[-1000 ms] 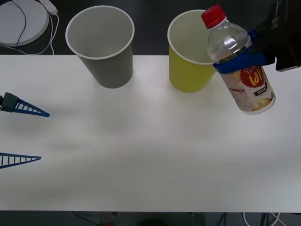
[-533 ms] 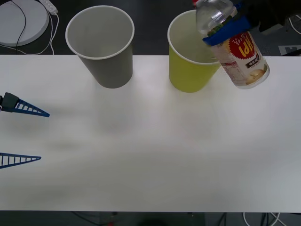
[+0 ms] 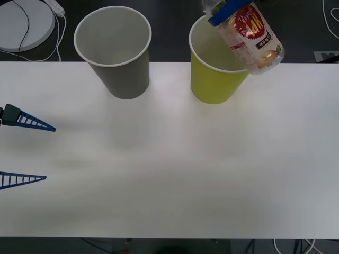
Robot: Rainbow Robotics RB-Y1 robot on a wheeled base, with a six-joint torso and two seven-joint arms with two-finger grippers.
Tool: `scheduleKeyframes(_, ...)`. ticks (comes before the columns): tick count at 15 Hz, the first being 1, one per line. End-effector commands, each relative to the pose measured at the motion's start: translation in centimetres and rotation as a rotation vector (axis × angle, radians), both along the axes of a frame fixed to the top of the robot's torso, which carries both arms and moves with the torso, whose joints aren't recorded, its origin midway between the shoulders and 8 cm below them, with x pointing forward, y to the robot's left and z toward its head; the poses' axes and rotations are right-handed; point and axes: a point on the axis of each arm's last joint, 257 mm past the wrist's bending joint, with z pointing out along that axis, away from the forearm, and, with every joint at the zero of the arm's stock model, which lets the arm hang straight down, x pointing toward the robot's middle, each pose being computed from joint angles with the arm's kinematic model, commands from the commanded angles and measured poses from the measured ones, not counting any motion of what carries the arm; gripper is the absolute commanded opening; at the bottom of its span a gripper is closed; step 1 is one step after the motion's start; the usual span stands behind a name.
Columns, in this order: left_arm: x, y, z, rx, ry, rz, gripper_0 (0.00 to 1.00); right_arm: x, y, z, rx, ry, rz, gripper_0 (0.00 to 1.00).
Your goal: Put the can into the green bin and the plastic bottle into the gray bin
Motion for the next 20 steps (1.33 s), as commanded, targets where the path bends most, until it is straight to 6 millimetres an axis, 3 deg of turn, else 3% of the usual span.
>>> scheduleKeyframes(1, 0.0, 0.0, 0.0, 0.000, 0.000, 0.000, 1.00, 1.6, 0.8, 0.2, -0.019, 0.006, -0.027, 0.00)
scheduleKeyframes(15, 0.0, 0.0, 0.0, 0.000, 0.000, 0.000, 1.00, 7.4, 6.6, 1.9, -0.077, -0.019, -0.134, 0.00)
scheduleKeyframes(20, 0.0, 0.0, 0.0, 0.000, 0.000, 0.000, 1.00, 9.0, 9.5, 2.6, -0.068, -0.020, -0.178, 0.00)
